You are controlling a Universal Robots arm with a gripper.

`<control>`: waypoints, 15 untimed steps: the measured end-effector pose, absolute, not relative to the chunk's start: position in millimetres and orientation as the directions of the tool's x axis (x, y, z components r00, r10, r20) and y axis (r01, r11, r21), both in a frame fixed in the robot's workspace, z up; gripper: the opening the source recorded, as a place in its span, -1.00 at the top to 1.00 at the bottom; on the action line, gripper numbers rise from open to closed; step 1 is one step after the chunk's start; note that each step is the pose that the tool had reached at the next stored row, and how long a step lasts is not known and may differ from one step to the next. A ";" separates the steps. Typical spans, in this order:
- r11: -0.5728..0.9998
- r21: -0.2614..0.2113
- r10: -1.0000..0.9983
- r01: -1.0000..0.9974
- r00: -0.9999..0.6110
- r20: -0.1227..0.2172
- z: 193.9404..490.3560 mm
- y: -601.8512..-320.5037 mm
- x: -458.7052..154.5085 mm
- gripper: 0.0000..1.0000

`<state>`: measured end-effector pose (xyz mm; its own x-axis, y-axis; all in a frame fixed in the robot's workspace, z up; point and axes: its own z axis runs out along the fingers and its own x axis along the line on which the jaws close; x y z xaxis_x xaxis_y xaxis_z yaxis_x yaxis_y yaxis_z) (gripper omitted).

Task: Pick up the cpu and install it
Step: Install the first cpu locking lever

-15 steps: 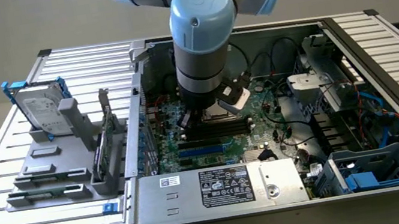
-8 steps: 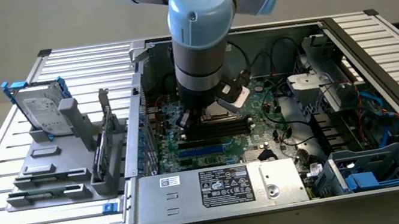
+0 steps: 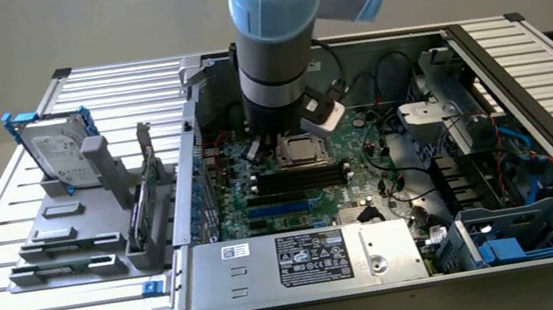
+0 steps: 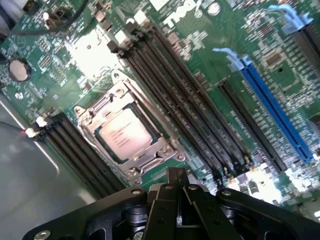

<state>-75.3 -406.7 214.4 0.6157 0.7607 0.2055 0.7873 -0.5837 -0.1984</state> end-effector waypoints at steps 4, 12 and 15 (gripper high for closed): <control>-0.574 -0.199 0.769 0.795 0.606 0.204 214.7 -396.1 -75.4 0.79; -0.508 -0.196 0.818 0.839 0.541 0.196 221.8 -391.9 -75.8 0.79; -0.481 -0.193 0.837 0.855 0.514 0.190 225.2 -390.8 -76.1 0.79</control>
